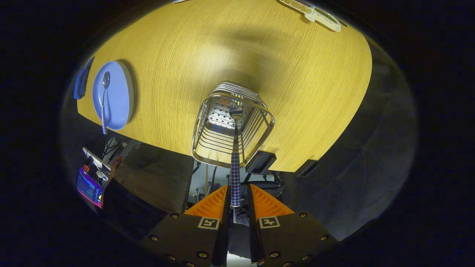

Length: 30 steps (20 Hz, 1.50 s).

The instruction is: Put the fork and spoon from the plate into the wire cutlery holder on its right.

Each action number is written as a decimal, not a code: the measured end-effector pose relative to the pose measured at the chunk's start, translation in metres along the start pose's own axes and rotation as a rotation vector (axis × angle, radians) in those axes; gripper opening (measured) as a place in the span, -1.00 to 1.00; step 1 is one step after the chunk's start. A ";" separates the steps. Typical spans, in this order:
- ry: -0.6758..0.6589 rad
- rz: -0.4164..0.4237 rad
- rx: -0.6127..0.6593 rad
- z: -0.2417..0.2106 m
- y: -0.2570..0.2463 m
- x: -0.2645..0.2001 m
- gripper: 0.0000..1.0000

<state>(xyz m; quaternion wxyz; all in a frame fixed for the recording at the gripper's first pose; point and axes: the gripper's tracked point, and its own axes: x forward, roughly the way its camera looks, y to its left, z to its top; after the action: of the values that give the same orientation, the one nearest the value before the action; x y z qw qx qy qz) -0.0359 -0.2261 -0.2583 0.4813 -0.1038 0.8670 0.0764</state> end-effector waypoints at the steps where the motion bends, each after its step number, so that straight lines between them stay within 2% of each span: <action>1: -0.018 0.004 0.008 -0.003 0.001 -0.004 -0.52; 7: -0.177 0.012 0.056 -0.022 0.014 -0.029 -0.52; 10: -0.272 0.018 0.063 -0.024 0.039 -0.037 -0.52; 14: -0.365 0.071 0.047 -0.020 0.091 -0.037 -0.52; 22: -0.348 0.070 -0.058 -0.008 0.182 0.010 -0.52; 30: -0.395 0.114 -0.093 0.021 0.261 0.020 -0.52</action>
<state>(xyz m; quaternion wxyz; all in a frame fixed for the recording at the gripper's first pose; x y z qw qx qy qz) -0.0951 0.0287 -0.2781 0.6314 -0.0595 0.7560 0.1621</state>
